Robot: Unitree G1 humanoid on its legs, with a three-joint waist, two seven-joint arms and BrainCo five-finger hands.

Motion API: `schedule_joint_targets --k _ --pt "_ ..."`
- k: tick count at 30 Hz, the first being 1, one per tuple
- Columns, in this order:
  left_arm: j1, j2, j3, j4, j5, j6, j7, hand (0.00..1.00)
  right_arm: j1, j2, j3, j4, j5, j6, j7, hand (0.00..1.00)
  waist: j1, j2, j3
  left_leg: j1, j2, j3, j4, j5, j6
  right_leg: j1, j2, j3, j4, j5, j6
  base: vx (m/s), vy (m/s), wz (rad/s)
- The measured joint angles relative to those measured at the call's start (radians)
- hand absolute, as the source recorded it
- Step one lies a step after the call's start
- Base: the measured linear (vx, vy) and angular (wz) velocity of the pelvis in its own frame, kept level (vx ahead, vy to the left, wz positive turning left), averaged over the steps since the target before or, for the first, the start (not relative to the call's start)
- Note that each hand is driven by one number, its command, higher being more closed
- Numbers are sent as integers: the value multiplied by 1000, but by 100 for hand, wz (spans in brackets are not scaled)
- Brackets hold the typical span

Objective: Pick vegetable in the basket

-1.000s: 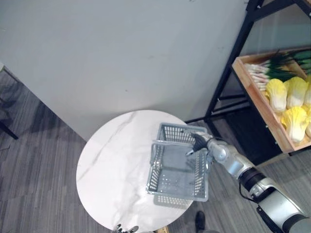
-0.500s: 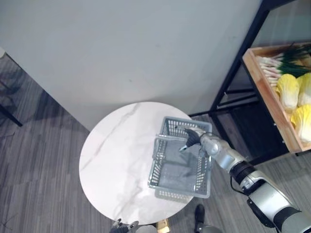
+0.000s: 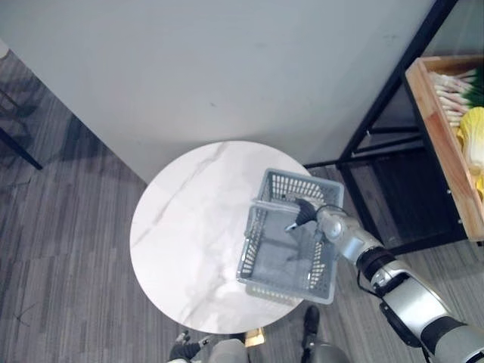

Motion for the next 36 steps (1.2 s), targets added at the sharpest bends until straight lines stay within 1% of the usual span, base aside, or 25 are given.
schedule_joint_targets --k 7,11,13,19,21,22,24,25,26,27,29,30,33,36 --pt "-2 1 -7 -1 0 0 2 0 8 -18 22 -31 -2 -2 2 100 0 1 4 -1 -1 0 0 0 0 -2 -1 2 0 0 0 -5 -10 0" --pt "-2 2 -12 -2 0 0 5 0 39 -38 56 -104 -22 -8 3 100 0 0 4 2 0 0 2 0 0 2 -1 2 0 0 0 -11 -18 0" --pt "-2 5 -21 -2 0 0 8 0 51 -53 94 -133 -39 -16 3 100 0 0 4 5 0 -1 2 0 0 6 0 2 0 0 0 0 0 0" --pt "-2 21 -42 -2 9 1 6 0 134 -121 216 -283 -39 -57 54 100 -2 -4 2 28 3 -1 2 -2 2 27 1 3 1 0 0 -3 -5 0" --pt "-1 25 -42 -2 14 1 0 0 160 -159 257 -349 -38 -73 80 100 -5 -9 -2 32 3 -1 2 -3 2 30 2 5 3 0 0 -16 -12 -1" --pt "3 29 -41 -1 21 1 -3 0 174 -195 287 -410 -37 -86 96 100 -13 -17 -7 34 3 0 2 -3 2 31 2 6 4 0 0 0 0 0" --pt "11 34 -40 1 39 2 -4 0 181 -233 305 -480 -34 -104 118 100 -26 -27 -15 35 3 2 2 -3 2 31 2 10 4 0 0 -40 -31 -6" --pt "14 36 -39 8 46 2 -4 0 182 -274 323 -540 -22 -117 126 100 -30 -35 -21 40 4 11 2 -3 2 30 3 20 3 0 0 -51 -37 -23" --pt "18 43 -38 10 47 8 -5 0 181 -311 332 -590 3 -129 135 100 -30 -45 -37 42 5 26 2 -5 3 25 6 37 3 1 2 -44 -34 -28" --pt "20 43 -38 10 47 12 -6 0 181 -328 332 -615 14 -134 136 100 -30 -50 -42 45 6 31 2 -6 3 24 8 45 2 2 4 -44 -39 -30" --pt "29 57 -38 17 49 18 -9 0 178 -390 332 -694 56 -153 153 100 -35 -63 -68 52 9 42 1 -7 4 22 13 61 2 3 5 -45 -50 -23" --pt "35 60 -39 27 50 19 -9 0 175 -419 332 -722 66 -163 156 100 -45 -68 -85 56 10 51 1 -9 3 22 16 70 2 4 6 -41 -44 -18" --pt "42 63 -42 47 56 21 -8 0 161 -469 333 -754 94 -183 157 100 -54 -71 -121 69 14 74 2 -16 2 20 24 101 1 11 4 -54 -40 -25" --pt "42 63 -54 48 72 21 -8 0 154 -509 333 -765 96 -196 157 100 -58 -66 -133 69 13 82 4 -17 3 17 24 113 -1 18 4 -51 -32 -14"
